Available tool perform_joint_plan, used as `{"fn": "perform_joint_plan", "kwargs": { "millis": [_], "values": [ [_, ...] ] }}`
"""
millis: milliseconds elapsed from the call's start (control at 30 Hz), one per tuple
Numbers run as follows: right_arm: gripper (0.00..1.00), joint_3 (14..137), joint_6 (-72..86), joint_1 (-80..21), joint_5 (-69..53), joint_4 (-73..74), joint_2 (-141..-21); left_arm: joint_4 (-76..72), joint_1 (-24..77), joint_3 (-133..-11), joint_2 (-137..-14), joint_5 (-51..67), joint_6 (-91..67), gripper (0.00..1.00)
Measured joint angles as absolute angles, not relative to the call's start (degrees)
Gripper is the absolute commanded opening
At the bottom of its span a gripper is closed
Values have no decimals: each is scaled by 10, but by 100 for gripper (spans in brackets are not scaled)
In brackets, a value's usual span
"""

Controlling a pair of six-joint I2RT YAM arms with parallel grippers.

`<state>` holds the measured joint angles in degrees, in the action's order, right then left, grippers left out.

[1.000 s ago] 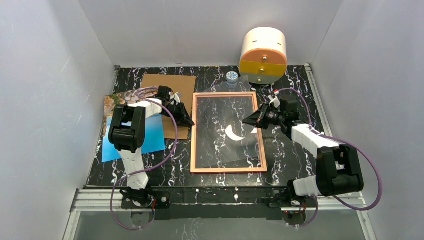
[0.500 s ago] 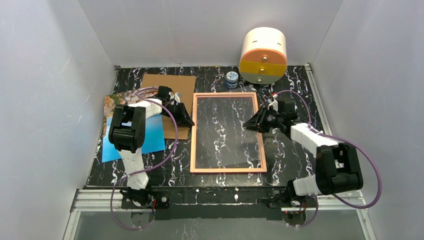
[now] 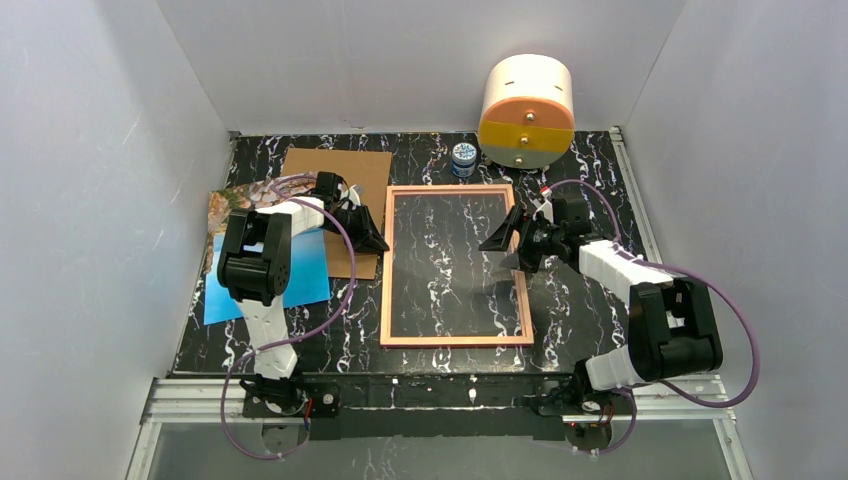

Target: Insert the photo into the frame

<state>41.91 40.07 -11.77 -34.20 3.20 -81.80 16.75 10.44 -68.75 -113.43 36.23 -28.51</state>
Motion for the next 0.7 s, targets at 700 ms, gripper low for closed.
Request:
{"fn": "perform_joint_plan", "kwargs": {
  "millis": [700],
  "values": [
    [94, 482, 376, -119, -223, 210, -877, 170, 104, -689, -1134, 362, -285, 13]
  ]
}}
